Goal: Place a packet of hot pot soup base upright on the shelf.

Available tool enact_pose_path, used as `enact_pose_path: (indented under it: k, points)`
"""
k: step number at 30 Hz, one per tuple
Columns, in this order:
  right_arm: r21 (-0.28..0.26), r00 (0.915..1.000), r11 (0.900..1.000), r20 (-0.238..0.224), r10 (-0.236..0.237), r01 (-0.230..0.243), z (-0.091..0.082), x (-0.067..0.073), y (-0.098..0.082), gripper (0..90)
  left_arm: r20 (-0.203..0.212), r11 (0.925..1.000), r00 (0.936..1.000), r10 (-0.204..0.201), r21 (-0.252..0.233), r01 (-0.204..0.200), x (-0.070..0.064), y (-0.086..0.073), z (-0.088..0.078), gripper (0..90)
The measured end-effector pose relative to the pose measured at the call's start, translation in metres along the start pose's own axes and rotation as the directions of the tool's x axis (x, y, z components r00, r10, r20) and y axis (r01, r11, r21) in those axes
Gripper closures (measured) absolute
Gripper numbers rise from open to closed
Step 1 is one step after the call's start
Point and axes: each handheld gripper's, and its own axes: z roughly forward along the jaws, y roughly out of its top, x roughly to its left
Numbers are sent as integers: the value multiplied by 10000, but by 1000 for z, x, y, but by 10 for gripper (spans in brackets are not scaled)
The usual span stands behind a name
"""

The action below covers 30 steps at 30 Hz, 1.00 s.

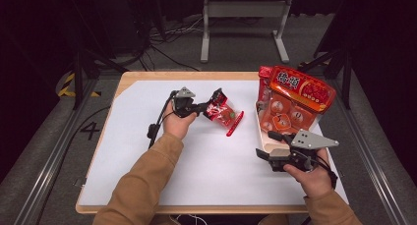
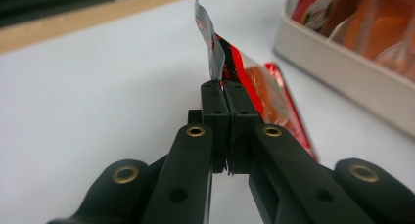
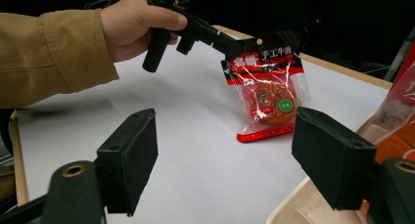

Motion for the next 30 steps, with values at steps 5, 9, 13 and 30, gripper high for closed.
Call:
enact_pose_path:
  k: [5, 9, 13, 30]
  points:
    - [-65, 10000, 10000, 39, 26, -26, -1, -1, 2, 261, 441, 9959, 9965, 708, -591, -681, -19, 15, -15, 893]
    - [-110, 10000, 9999, 63, 34, -33, -1, -1, 3, 264, 519, 9899, 9918, 1168, -874, -1120, -31, 23, -27, 894]
    - [-126, 9999, 9999, 103, 57, -56, -1, -2, 4, 269, 627, 9848, 9864, 1516, -953, -1453, -40, 28, -37, 896]
    - [-262, 9992, 9996, 381, 89, -79, -7, -6, 12, 295, 1787, 9628, 9564, 2310, -1833, -1984, -72, 46, -67, 895]
